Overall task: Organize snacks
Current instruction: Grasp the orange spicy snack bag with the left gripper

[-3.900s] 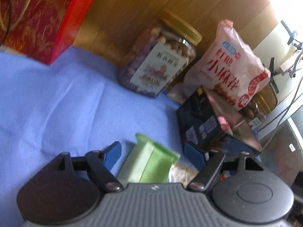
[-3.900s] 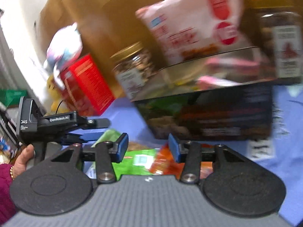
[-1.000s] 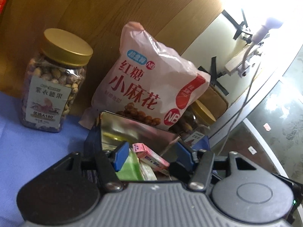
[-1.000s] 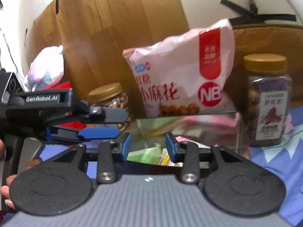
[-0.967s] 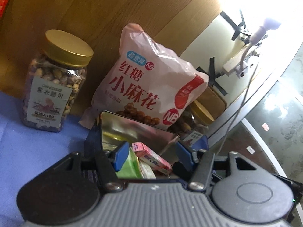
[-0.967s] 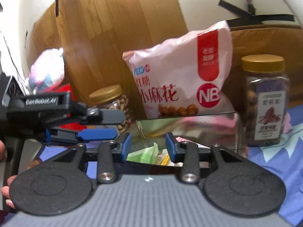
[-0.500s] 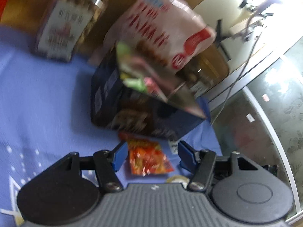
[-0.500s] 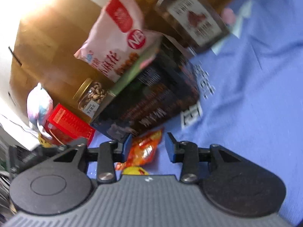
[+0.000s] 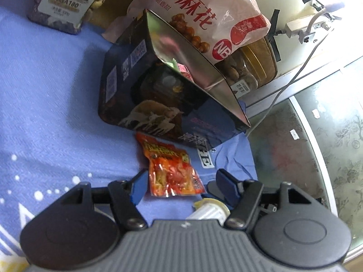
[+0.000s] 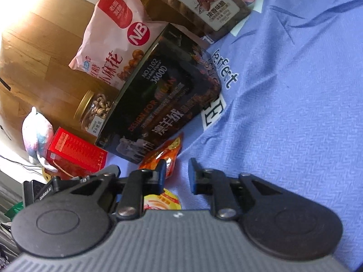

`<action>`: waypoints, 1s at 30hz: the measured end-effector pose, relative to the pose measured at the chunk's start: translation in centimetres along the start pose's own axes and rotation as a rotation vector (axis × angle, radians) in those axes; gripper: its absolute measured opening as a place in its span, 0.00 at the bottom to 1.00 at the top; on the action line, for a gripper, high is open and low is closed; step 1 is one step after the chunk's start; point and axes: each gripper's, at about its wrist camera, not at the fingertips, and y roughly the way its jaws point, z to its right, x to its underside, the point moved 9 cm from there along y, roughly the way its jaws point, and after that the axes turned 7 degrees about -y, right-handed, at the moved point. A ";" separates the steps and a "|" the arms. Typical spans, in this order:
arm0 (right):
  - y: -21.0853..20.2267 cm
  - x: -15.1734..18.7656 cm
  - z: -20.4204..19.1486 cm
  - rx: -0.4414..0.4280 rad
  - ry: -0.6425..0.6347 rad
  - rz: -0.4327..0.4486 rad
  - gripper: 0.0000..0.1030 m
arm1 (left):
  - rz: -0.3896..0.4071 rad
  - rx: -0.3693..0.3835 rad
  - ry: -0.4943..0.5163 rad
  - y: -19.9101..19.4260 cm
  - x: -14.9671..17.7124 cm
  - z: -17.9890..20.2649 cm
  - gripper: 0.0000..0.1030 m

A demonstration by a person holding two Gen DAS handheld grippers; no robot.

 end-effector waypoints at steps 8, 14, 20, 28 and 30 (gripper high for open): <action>0.4 0.3 -0.5 -0.051 0.017 -0.019 0.22 | -0.003 0.013 -0.046 0.0 -0.1 0.0 0.62; 1.0 0.3 -1.0 -0.064 0.008 -0.032 0.18 | -0.045 0.018 -0.041 1.3 0.6 0.4 0.39; 1.3 0.3 -0.6 -0.085 0.033 -0.027 0.09 | -0.051 0.007 -0.070 1.2 0.7 -0.3 0.28; -1.2 0.0 0.1 -0.031 0.025 0.029 0.18 | -0.037 -0.011 -0.070 1.6 0.1 0.2 0.42; -1.7 -0.5 0.5 -0.012 0.018 0.052 0.19 | -0.041 -0.007 -0.068 2.0 0.2 0.5 0.42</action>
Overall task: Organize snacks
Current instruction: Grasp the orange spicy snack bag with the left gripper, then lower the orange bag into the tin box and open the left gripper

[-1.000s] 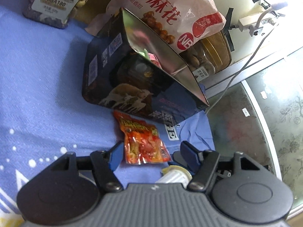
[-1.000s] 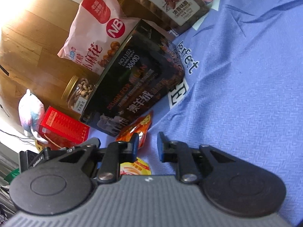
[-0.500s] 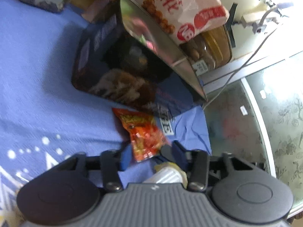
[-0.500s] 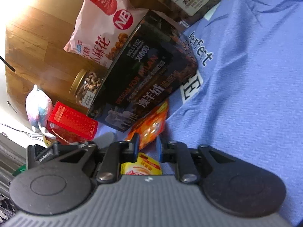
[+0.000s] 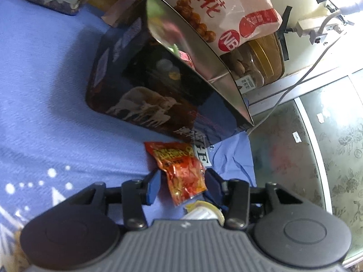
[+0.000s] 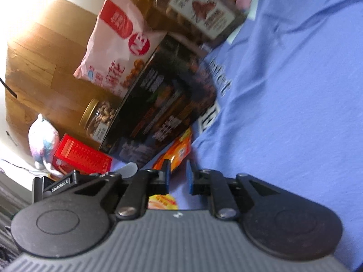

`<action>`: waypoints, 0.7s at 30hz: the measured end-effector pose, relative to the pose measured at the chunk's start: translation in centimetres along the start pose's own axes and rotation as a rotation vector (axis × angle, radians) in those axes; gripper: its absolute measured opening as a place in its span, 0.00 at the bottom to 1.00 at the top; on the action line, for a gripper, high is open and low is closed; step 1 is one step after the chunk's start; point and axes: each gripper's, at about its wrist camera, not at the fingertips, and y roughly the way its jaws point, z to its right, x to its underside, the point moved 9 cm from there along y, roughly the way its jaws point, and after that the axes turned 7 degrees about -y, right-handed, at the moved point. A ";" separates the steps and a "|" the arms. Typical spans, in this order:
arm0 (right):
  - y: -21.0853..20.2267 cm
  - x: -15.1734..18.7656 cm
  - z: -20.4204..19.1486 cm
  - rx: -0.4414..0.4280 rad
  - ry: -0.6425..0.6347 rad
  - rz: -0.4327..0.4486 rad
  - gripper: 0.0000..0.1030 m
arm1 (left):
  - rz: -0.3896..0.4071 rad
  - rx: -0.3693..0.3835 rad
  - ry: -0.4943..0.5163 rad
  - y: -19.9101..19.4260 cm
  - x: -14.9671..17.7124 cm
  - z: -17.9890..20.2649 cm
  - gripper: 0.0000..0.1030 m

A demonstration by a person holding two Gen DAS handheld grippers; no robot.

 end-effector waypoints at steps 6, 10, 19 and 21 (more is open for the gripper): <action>1.3 -1.2 0.6 -0.001 0.023 -0.004 0.13 | 0.008 0.005 0.010 0.8 0.1 0.2 0.29; 1.8 -0.6 0.2 -0.012 0.011 -0.030 0.05 | 0.002 -0.016 0.010 0.3 0.6 -0.4 0.16; -1.5 -1.2 -6.2 -0.146 -0.135 0.019 0.05 | 0.111 0.088 0.146 -6.3 0.1 4.7 0.16; -1.4 -2.6 -7.6 -0.137 -0.211 0.062 0.05 | 0.148 0.090 0.167 -6.3 -1.5 5.8 0.16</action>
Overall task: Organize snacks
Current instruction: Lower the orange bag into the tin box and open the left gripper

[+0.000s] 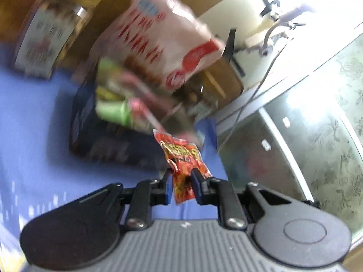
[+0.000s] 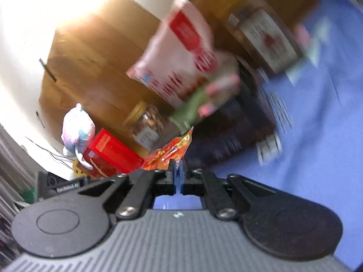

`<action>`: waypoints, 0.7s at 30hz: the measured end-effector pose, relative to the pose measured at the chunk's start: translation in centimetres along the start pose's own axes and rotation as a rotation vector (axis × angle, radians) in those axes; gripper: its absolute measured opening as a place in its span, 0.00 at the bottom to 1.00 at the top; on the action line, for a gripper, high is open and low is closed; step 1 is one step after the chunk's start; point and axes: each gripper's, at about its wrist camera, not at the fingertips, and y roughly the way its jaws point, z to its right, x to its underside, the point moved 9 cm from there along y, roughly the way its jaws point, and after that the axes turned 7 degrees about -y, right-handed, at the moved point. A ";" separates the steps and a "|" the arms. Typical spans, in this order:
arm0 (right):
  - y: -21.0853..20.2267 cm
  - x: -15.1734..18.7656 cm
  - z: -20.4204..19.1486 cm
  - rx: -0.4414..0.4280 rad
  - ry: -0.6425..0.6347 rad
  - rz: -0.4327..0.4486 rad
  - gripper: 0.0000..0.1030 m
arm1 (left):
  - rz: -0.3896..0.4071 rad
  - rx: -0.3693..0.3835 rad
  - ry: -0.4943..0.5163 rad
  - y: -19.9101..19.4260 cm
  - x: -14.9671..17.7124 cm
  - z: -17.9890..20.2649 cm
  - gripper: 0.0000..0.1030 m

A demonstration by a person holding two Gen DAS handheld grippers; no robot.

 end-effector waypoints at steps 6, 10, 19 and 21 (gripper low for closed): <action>3.6 -4.1 0.8 0.073 -0.093 0.021 0.05 | 0.031 -0.043 -0.013 4.1 -4.7 -0.8 0.19; 5.8 -5.5 2.2 0.161 -0.190 0.013 0.09 | 0.047 -0.091 0.028 6.5 -6.1 -0.8 0.23; 3.1 -6.7 3.0 0.280 -0.309 0.143 0.24 | 0.065 -0.112 0.084 4.9 -5.5 0.6 0.41; 1.6 -6.0 2.4 0.255 -0.278 0.151 0.24 | 0.063 -0.107 0.094 3.4 -4.8 0.9 0.41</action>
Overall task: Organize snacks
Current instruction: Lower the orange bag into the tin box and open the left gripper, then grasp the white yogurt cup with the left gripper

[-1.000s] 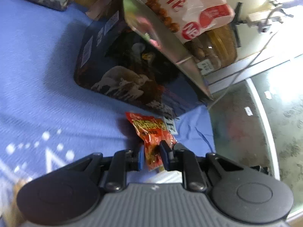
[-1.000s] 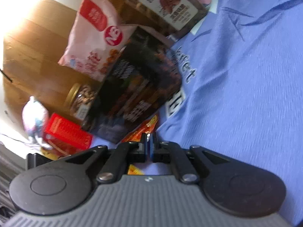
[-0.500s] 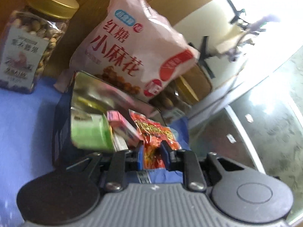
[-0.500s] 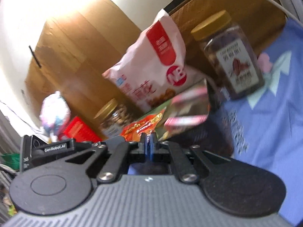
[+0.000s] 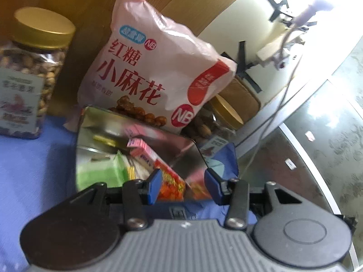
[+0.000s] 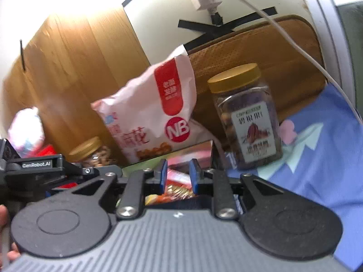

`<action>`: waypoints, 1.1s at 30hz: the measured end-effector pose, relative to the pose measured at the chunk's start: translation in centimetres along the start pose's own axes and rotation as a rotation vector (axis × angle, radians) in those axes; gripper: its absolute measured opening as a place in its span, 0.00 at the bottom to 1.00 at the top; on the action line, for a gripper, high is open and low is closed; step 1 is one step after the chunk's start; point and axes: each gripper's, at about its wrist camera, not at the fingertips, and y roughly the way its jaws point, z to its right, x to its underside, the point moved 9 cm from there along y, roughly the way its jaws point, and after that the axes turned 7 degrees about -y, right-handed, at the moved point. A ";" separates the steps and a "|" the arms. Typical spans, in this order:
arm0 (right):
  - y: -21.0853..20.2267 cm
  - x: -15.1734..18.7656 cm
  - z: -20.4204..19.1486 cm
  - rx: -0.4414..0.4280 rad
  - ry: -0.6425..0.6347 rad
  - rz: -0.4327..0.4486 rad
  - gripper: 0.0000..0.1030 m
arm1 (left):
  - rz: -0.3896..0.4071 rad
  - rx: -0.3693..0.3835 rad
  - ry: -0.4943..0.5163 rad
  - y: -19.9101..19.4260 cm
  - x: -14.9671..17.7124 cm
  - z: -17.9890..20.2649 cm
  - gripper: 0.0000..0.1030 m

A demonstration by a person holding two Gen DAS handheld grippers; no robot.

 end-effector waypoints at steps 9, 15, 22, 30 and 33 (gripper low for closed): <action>-5.9 10.1 -1.6 -0.124 0.130 -0.163 0.33 | -0.171 0.021 -0.085 -2.6 8.2 -1.3 0.41; -6.3 12.9 -4.5 -0.126 -0.016 -0.212 0.37 | -0.209 0.025 -0.113 -2.3 11.0 -1.9 0.50; -5.2 13.2 -5.1 -0.090 -0.131 -0.221 0.39 | -0.228 0.014 -0.129 -1.3 12.3 -2.3 0.54; -3.9 13.8 -5.2 -0.094 -0.148 -0.261 0.38 | -0.222 0.001 -0.127 -0.7 12.3 -2.5 0.42; -4.0 13.3 -5.3 -0.100 -0.137 -0.244 0.36 | -0.203 0.007 -0.101 -1.0 11.7 -1.8 0.41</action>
